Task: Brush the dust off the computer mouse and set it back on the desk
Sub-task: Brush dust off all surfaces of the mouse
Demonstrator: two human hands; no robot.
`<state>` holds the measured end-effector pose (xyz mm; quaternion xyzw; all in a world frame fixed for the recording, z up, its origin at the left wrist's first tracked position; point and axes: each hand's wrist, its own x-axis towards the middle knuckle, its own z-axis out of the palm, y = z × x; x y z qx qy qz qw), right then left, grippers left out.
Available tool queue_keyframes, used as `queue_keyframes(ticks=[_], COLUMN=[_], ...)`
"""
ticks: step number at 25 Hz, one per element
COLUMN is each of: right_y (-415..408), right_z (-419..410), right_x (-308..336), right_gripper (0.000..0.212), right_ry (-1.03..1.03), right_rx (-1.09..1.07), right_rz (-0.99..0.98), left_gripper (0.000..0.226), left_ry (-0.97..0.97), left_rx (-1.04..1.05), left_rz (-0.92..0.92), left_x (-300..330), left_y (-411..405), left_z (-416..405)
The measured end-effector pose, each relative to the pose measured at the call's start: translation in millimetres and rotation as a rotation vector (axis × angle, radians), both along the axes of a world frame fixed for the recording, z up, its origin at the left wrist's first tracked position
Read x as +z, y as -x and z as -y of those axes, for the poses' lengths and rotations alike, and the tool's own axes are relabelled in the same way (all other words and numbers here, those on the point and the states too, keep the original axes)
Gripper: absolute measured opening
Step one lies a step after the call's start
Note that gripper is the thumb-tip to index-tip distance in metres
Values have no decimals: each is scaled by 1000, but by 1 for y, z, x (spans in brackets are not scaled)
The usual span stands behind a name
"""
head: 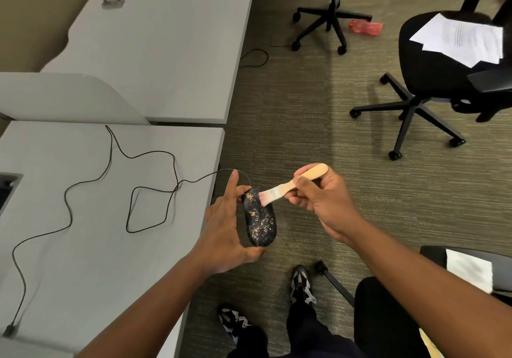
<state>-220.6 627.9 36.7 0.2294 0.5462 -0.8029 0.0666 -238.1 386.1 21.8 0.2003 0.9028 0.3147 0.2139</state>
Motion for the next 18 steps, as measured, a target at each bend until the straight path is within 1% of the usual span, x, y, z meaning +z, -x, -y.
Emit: queue_keyframes(ticks=[4, 9, 11, 13, 15, 18], right_y=[4, 1, 1, 1, 1, 0], right_z=[2, 1, -5, -7, -3, 0], right_x=[-2, -1, 0, 1, 2, -2], right_gripper=[8, 9, 10, 9, 7, 6], right_ry=[-71, -100, -111, -44, 48, 25], right_rx=[-79, 45, 38, 9, 24, 46], right_rz=[-38, 36, 47, 41, 47, 84], left_gripper=[157, 154, 152, 152, 154, 147], left_ry=[-2, 0, 12, 28, 33, 26], left_rx=[-10, 38, 43, 33, 29, 65], left_rz=[-39, -31, -29, -27, -34, -48], left_x=[-1, -2, -2, -2, -1, -1], left_y=[0, 2, 4, 6, 7, 10], left_z=[-2, -3, -3, -4, -6, -7])
